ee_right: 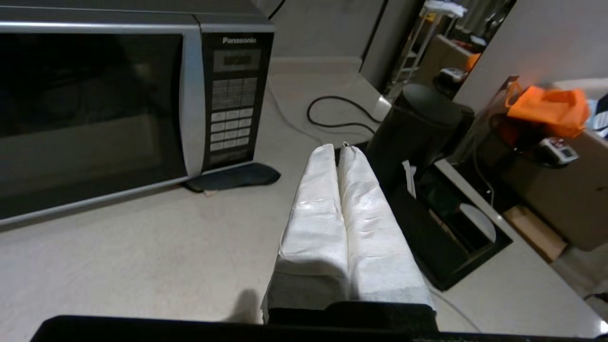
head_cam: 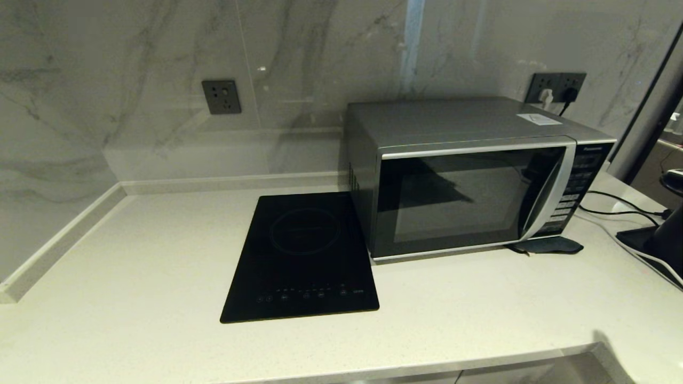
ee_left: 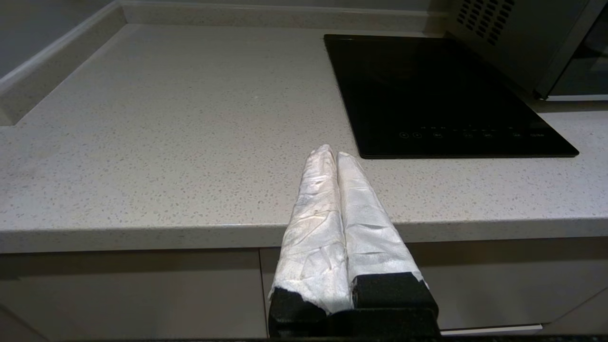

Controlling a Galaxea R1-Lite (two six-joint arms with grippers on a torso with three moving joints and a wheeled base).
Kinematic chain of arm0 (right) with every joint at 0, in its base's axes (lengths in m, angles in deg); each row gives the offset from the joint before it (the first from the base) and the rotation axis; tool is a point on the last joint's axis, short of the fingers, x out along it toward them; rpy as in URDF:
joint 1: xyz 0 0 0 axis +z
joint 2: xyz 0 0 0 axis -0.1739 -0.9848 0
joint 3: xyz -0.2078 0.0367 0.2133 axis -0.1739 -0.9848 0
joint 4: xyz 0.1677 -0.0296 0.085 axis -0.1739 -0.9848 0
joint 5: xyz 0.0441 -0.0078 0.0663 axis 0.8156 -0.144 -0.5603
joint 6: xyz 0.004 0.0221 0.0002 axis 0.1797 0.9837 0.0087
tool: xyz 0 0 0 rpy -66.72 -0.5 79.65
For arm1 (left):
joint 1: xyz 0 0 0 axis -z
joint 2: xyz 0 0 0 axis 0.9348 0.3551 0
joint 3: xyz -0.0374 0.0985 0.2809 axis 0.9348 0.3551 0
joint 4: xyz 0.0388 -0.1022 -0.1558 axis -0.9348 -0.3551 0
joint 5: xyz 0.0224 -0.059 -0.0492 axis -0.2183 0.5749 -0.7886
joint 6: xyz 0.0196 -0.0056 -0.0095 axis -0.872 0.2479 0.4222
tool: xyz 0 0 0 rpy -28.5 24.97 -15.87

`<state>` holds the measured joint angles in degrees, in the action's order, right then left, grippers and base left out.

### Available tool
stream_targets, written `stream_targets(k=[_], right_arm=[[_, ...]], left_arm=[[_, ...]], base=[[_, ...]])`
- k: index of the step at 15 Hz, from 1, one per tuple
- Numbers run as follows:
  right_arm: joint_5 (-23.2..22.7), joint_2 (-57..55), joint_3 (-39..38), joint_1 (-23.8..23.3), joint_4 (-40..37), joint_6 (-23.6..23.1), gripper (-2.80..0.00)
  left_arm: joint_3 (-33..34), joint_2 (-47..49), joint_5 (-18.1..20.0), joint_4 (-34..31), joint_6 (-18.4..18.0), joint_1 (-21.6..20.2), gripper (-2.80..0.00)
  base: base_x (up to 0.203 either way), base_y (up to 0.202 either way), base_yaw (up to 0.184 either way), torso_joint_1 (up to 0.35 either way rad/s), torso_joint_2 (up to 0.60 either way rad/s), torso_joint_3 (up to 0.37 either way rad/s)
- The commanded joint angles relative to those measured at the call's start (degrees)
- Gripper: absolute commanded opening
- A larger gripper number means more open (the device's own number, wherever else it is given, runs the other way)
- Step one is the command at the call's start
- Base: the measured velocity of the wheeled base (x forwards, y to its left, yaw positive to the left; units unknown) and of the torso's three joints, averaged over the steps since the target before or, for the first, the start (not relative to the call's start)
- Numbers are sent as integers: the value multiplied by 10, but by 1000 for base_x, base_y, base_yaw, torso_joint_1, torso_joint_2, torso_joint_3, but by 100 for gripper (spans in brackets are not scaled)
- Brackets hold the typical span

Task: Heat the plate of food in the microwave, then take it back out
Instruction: Open the microwave oven

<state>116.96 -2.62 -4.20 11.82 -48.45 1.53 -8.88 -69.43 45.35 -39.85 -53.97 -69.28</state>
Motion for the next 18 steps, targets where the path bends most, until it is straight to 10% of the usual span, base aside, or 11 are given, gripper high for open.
stream_targets(k=[1, 8, 9, 18], right_arm=[[99, -80, -29, 97, 77, -12, -280], [220, -277, -71, 182, 232, -4, -280], [230, -307, -71, 183, 250, -2, 0], [342, -449, 33, 162, 274, -16, 0]], left_arm=[[0, 1, 0, 0, 0, 0, -280], [0, 1, 0, 0, 0, 0, -280], [0, 1, 0, 0, 0, 0, -280], [0, 1, 0, 0, 0, 0, -280]], base=[[0, 0, 0, 0, 0, 0], [0, 0, 0, 0, 0, 0], [0, 0, 0, 0, 0, 0], [0, 0, 0, 0, 0, 0]])
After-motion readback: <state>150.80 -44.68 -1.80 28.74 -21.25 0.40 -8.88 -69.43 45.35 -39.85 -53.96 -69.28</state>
